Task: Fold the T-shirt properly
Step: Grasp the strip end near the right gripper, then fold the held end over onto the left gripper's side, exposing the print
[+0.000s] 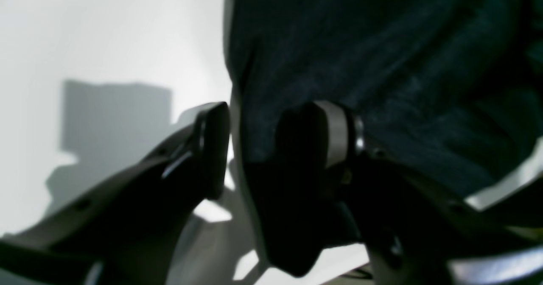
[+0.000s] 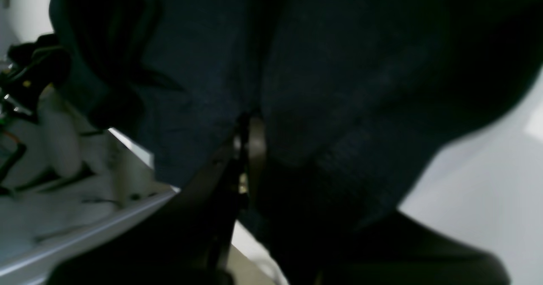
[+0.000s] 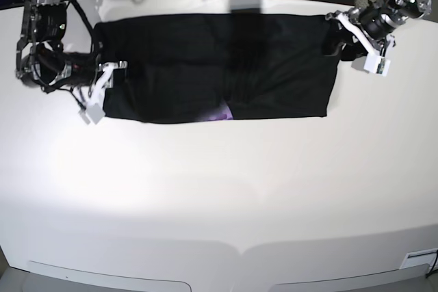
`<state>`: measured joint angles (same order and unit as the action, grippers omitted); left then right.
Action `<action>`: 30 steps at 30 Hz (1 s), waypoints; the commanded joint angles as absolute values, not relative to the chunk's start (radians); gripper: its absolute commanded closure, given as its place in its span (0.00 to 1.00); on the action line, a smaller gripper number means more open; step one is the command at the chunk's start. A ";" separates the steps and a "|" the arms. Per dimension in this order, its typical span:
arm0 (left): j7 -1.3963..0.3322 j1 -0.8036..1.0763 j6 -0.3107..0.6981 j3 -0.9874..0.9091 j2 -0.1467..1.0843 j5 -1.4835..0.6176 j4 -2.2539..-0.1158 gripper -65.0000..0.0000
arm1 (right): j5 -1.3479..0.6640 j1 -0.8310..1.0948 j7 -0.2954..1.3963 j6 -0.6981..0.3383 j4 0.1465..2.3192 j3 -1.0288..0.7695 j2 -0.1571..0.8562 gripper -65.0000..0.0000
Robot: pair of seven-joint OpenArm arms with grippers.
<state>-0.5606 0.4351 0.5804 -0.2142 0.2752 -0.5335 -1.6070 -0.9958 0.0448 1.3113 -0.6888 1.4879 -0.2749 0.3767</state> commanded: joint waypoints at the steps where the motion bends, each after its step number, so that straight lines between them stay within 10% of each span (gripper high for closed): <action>1: -0.546 0.435 0.585 -0.219 0.291 -0.549 -1.617 0.55 | -1.026 0.031 1.314 -0.688 1.551 -0.276 0.376 1.00; 21: -0.545 0.432 0.585 -0.173 0.292 -0.550 -1.617 0.55 | -0.593 0.014 1.131 -0.539 1.793 0.250 -0.143 1.00; 30: -0.529 0.432 0.585 -0.173 0.292 -0.551 -1.617 0.55 | -0.498 0.014 0.957 -0.439 1.722 0.414 -0.157 0.97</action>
